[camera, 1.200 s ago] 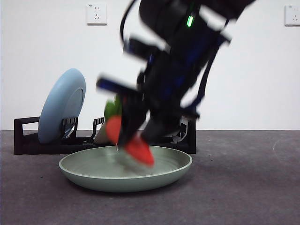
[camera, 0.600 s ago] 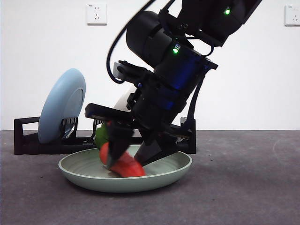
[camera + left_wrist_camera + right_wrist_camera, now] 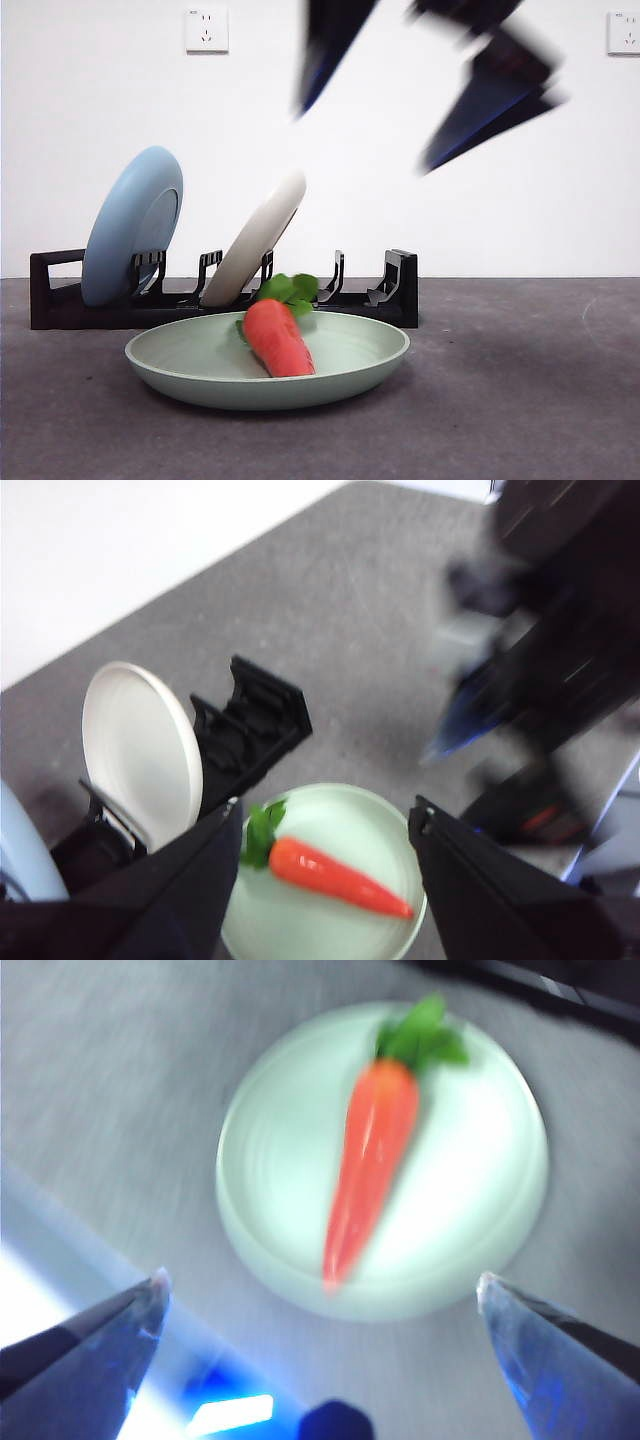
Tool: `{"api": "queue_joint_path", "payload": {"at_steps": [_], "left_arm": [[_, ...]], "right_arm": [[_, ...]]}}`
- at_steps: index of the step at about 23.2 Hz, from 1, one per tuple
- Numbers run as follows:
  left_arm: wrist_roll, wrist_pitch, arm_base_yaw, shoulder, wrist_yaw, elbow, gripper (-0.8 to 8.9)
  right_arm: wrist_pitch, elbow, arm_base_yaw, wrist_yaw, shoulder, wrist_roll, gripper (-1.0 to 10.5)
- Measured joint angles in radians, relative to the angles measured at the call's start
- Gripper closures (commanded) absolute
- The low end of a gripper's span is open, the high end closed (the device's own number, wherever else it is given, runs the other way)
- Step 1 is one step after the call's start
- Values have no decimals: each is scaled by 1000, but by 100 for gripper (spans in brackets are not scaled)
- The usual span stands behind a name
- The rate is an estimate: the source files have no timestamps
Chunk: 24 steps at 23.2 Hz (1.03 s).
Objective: Take the green plate from the plate rack,put the plate on the table,take the carrot from the table,put the carrot in the plate
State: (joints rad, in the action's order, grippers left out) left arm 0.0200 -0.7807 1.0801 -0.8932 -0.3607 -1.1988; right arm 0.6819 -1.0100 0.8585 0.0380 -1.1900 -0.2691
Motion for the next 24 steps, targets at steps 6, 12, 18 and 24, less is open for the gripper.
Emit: {"api": "queue_joint_path", "payload": {"at_steps": [6, 12, 18, 24], "left_arm": [[27, -65, 0, 0, 2, 0, 637], [63, -113, 0, 0, 3, 0, 820], [79, -116, 0, 0, 3, 0, 818], [79, -116, 0, 0, 3, 0, 817]], "right_arm": [[293, 0, 0, 14, 323, 0, 644], [328, 0, 0, 13, 423, 0, 956], [328, 0, 0, 13, 427, 0, 946], [328, 0, 0, 13, 427, 3, 946]]}}
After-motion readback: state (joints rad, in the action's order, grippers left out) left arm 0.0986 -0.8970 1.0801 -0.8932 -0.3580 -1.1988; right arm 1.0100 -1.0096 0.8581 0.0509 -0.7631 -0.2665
